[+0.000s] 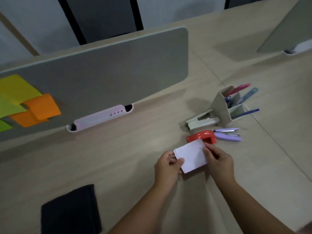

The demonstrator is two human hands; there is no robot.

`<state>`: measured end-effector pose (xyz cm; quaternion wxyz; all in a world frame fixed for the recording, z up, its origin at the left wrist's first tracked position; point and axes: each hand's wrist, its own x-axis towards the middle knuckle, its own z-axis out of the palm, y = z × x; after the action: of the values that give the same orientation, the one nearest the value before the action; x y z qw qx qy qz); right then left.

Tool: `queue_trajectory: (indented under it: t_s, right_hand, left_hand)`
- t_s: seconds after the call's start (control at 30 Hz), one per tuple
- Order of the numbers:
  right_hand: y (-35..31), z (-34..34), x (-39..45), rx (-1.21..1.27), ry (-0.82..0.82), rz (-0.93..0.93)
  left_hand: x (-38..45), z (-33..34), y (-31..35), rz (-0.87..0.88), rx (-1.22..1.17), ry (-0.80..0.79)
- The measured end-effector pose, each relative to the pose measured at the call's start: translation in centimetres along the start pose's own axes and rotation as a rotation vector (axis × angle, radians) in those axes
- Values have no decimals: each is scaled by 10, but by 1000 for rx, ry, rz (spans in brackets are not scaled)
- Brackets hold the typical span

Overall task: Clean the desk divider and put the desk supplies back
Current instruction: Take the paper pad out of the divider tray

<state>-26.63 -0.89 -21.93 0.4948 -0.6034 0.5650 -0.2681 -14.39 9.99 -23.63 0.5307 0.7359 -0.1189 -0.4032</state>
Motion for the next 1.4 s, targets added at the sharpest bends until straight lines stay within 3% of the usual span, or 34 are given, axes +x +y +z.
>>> queue_trajectory:
  t_s: [0.33,0.53,0.73,0.8,0.9,1.0,1.1,1.27,1.4]
  right_hand:
    - [41,-82,22,-181,44,30]
    - [52,-83,34,-424,1,-114]
    - [33,-71,19,-307,113,-139]
    - [23,-53,4,-304,39,-244]
    - [11,-7,-29,-291,-227,-340]
    - [5,51,-65,-336,-552,-389]
    - [2,110,-97,-445,-803,-426]
    - [-15,191,-135,-605,-893,-536]
    - [-26,230,-165,-705,-944,-593]
  left_hand:
    - [-11,95,-4,125,338,-80]
    - [-7,98,0,151,459,-54]
    - [-19,61,4,128,330,-24]
    - [-21,30,1,174,294,-29]
    - [-30,-36,-10,182,302,46]
    - [-43,-111,-26,152,372,236]
    - [-62,-178,-42,227,675,481]
    - [-92,-251,-64,18,841,816]
    - [-107,-289,-89,-299,732,876]
